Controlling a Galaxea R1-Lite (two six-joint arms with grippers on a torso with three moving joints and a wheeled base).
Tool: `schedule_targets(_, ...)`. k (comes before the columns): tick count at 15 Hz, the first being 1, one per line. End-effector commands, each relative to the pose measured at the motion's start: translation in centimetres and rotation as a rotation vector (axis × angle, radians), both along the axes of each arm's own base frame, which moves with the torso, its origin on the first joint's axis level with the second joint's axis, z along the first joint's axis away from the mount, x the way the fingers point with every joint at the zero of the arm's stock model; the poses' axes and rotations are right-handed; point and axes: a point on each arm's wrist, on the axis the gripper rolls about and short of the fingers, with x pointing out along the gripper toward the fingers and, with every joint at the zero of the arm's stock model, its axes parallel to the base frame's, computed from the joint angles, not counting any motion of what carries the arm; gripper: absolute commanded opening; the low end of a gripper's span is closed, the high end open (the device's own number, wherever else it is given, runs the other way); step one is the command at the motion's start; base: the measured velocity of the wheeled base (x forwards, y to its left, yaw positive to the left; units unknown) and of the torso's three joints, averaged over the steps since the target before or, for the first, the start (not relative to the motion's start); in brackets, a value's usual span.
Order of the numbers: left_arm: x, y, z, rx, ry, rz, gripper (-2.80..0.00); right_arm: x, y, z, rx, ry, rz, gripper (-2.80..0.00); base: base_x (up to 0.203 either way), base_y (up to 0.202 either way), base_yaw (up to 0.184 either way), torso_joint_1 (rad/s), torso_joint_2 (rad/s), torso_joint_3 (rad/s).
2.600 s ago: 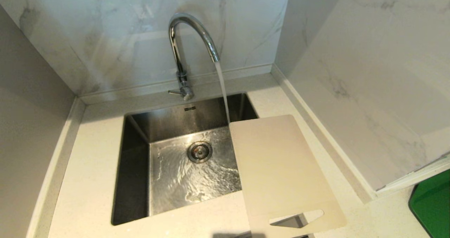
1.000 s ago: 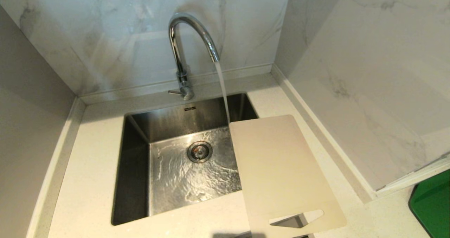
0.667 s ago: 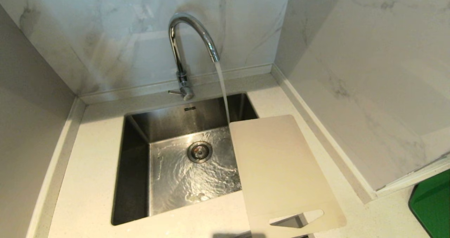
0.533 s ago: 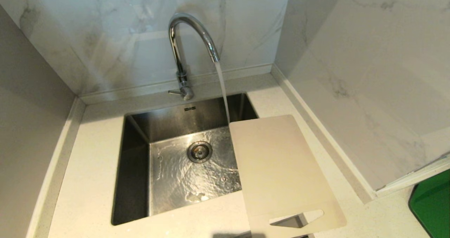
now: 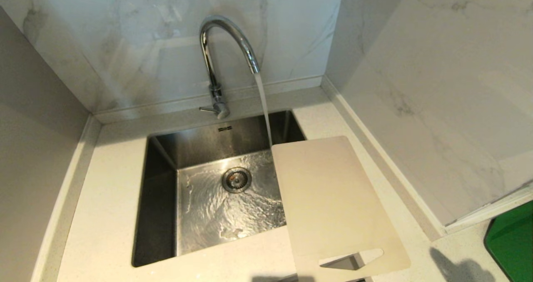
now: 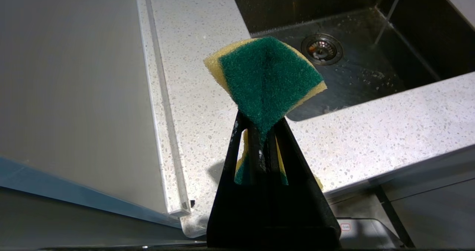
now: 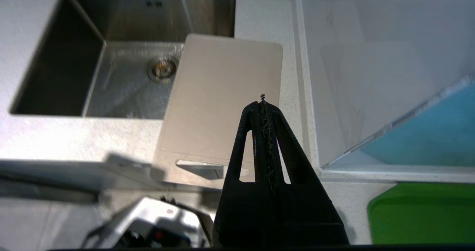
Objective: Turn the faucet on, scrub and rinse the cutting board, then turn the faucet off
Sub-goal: Pick up the cutting board
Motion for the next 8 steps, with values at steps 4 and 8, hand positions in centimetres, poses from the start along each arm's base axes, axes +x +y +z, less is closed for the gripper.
schedule_targets(4, 0.0, 0.0, 0.0, -0.001, 0.002, 0.001, -2.8, 7.8, 0.0, 1.0, -0.239, 0.154, 0.033, -2.8, 0.0, 0.0, 0.0, 0.0, 0.0, 0.0)
schedule_targets(8, 0.0, 0.0, 0.0, -0.001, 0.002, 0.0, -2.8, 10.4, 0.0, 0.9, -0.331, 0.32, 0.085, -2.8, 0.0, 0.0, 0.0, 0.0, 0.0, 0.0)
